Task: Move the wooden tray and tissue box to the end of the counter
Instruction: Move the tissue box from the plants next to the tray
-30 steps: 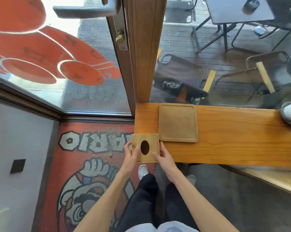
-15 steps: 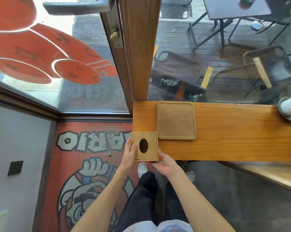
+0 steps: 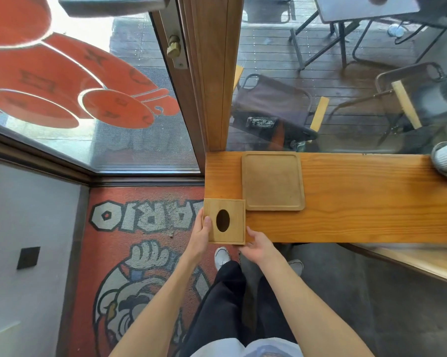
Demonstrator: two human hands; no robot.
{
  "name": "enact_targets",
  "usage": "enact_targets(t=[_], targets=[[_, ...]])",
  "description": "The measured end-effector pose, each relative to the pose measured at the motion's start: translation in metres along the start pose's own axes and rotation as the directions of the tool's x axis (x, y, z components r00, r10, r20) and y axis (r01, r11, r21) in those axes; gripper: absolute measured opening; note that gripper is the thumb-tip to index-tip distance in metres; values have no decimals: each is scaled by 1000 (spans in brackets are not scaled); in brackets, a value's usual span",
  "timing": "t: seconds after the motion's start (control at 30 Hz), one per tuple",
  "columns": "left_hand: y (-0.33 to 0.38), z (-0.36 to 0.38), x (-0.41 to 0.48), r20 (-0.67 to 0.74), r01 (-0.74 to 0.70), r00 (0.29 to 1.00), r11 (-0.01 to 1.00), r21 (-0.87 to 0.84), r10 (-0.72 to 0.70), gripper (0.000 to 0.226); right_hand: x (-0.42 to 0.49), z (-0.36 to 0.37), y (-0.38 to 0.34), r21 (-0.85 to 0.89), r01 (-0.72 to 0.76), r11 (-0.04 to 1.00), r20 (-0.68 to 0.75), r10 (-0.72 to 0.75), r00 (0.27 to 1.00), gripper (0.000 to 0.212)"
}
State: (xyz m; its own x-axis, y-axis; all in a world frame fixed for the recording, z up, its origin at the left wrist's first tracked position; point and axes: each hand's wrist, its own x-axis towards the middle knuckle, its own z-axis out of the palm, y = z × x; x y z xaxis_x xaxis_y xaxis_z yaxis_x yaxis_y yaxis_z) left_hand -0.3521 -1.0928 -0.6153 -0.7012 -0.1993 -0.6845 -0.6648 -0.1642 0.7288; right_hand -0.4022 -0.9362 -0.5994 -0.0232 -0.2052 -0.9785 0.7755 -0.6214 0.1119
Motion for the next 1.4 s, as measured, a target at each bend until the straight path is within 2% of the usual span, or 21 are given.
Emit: enact_targets(t=[0.3,0.63,0.7,0.77,0.8,0.83,0.87,0.9,0.97,1.03,1.13,1.2,1.4], targets=[[-3,-6,1,-72,35,996,995,-96,-42,45,-1,0,2,23,22,999,-15,-22,1000,39],[-8,-7,2,-89,37,995,996,-84,-44,47,-5,2,1,8,32,999,-27,-32,999,37],[-8,-6,2,-86,44,995,996,-75,-50,49,-8,3,0,-44,51,998,-46,-53,998,38],[-9,-7,2,-77,48,996,997,-55,-52,50,-12,6,1,-256,105,961,-106,-136,985,43],[-9,-7,2,-75,48,996,998,-44,-51,51,-11,5,2,-448,144,882,-156,-236,959,50],[-9,-7,2,-70,49,996,998,-33,-51,51,-11,3,4,-656,191,730,-161,-382,910,62],[-9,-7,2,-62,51,997,998,-25,-53,53,-12,3,7,-811,242,532,-77,-508,858,79],[-10,-7,3,-50,53,997,998,-20,-54,54,-13,3,10,-898,294,328,57,-576,816,93],[-11,-8,2,-24,49,998,999,-9,-50,58,-11,2,10,-957,290,-25,248,-591,768,107],[-10,-10,1,18,50,999,999,5,-50,61,-5,1,6,-958,191,-212,279,-556,783,106],[-8,-13,1,68,31,997,999,11,-32,60,5,-4,4,-946,98,-308,246,-492,835,106],[-6,-13,0,77,24,997,1000,15,-25,59,9,-7,6,-936,65,-346,236,-481,844,107],[-2,-14,-4,99,24,995,999,30,-27,63,13,-8,2,-929,76,-363,262,-496,828,104]])
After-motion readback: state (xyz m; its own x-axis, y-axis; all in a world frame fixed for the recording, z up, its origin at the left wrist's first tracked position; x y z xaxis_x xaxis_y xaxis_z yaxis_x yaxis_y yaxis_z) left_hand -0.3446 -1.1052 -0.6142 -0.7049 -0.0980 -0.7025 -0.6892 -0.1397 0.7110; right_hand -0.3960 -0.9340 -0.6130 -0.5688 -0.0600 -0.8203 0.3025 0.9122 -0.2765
